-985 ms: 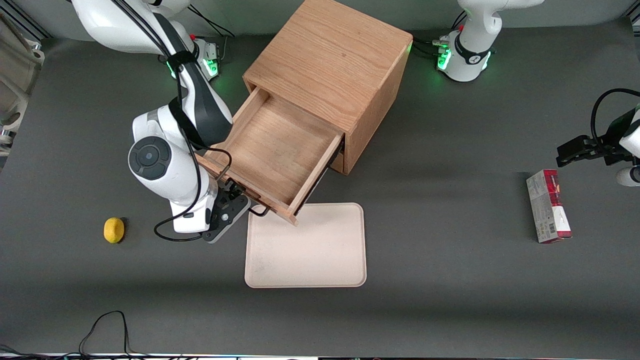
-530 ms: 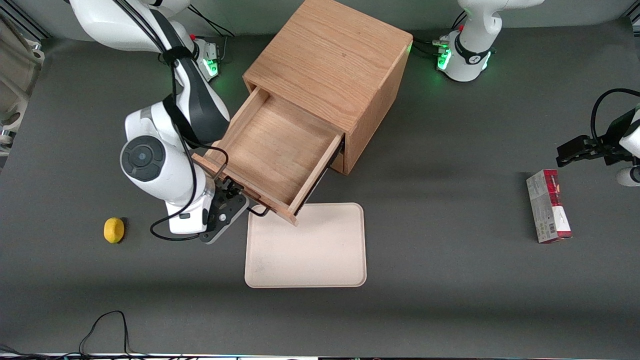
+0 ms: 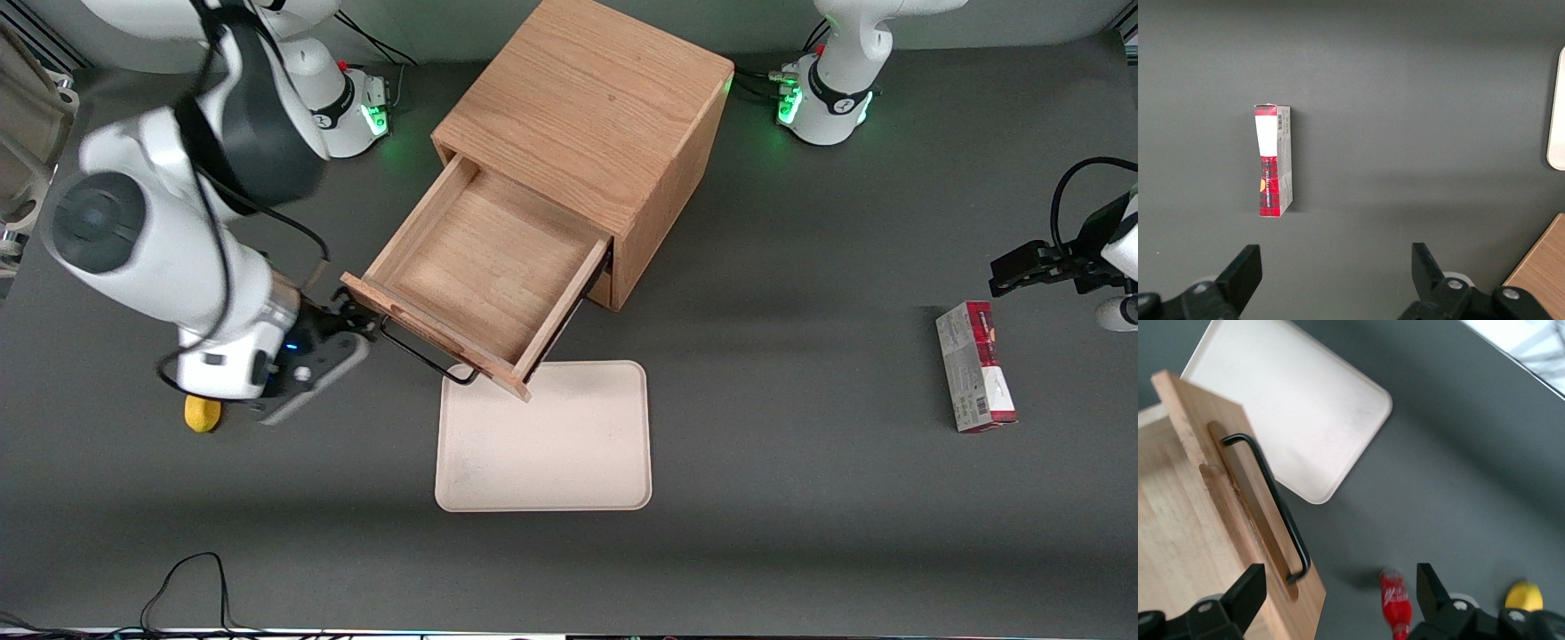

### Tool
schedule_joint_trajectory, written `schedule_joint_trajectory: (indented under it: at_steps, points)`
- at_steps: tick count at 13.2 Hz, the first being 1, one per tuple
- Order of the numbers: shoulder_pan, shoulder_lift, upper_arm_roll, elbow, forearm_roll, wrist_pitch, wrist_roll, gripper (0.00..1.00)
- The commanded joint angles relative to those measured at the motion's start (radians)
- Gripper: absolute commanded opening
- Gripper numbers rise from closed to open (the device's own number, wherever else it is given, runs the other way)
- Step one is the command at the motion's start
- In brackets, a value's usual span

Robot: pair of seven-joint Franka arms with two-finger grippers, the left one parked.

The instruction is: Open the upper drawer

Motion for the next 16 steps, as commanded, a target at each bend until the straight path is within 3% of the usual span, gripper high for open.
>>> schedule_joint_trajectory:
  at_steps: [1, 5, 7, 9, 12, 16]
  points:
    - [-0.016, -0.074, -0.067, -0.001, 0.008, -0.074, 0.127, 1.00]
    - [-0.011, -0.120, -0.203, -0.016, 0.007, -0.146, 0.134, 1.00]
    - [-0.060, -0.149, -0.214, -0.051, 0.008, -0.131, 0.135, 1.00]
    - [-0.155, -0.234, -0.161, -0.175, 0.007, -0.048, 0.134, 1.00]
    - [-0.330, -0.337, -0.012, -0.337, -0.001, 0.049, 0.132, 1.00]
    - [-0.383, -0.359, 0.048, -0.355, -0.070, 0.047, 0.134, 1.00]
